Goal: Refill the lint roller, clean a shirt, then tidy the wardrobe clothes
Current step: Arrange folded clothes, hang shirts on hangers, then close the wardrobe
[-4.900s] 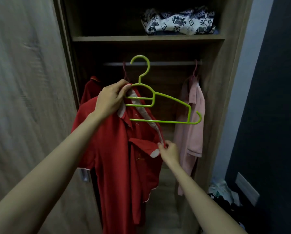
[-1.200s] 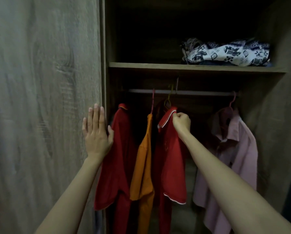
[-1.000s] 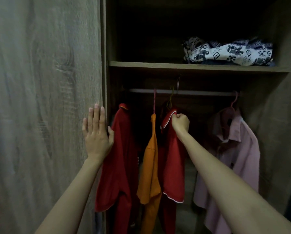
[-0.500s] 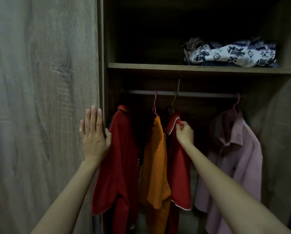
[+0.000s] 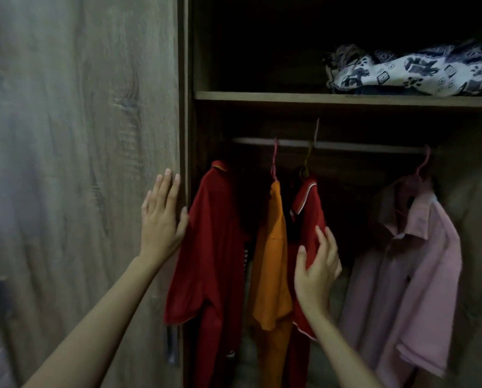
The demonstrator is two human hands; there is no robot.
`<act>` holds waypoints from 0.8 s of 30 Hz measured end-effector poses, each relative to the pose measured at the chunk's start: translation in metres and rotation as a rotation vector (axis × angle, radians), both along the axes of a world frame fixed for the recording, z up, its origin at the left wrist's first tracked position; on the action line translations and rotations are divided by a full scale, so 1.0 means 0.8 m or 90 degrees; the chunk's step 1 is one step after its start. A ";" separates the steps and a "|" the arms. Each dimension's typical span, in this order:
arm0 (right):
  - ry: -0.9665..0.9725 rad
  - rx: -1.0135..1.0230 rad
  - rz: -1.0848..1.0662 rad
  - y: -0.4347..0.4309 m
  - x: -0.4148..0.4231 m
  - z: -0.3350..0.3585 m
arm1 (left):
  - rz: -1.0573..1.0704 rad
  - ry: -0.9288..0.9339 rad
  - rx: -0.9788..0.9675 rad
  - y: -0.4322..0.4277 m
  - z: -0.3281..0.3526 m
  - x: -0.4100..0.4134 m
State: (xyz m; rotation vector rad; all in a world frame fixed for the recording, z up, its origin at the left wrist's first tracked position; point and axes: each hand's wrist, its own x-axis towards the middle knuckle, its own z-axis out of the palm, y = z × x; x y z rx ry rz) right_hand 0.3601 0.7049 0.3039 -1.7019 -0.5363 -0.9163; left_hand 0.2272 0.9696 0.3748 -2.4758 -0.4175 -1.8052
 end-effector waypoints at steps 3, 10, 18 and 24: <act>-0.020 -0.002 0.036 0.020 -0.038 -0.029 | -0.019 0.043 0.019 0.011 -0.009 -0.015; 0.005 -0.069 0.109 0.086 -0.116 -0.113 | -0.023 0.126 0.086 0.048 -0.055 -0.043; 0.125 -0.231 0.173 0.176 -0.179 -0.218 | -0.003 0.189 0.131 0.107 -0.117 -0.062; 0.292 -0.242 0.094 0.237 -0.190 -0.276 | -0.031 0.205 0.143 0.140 -0.156 -0.064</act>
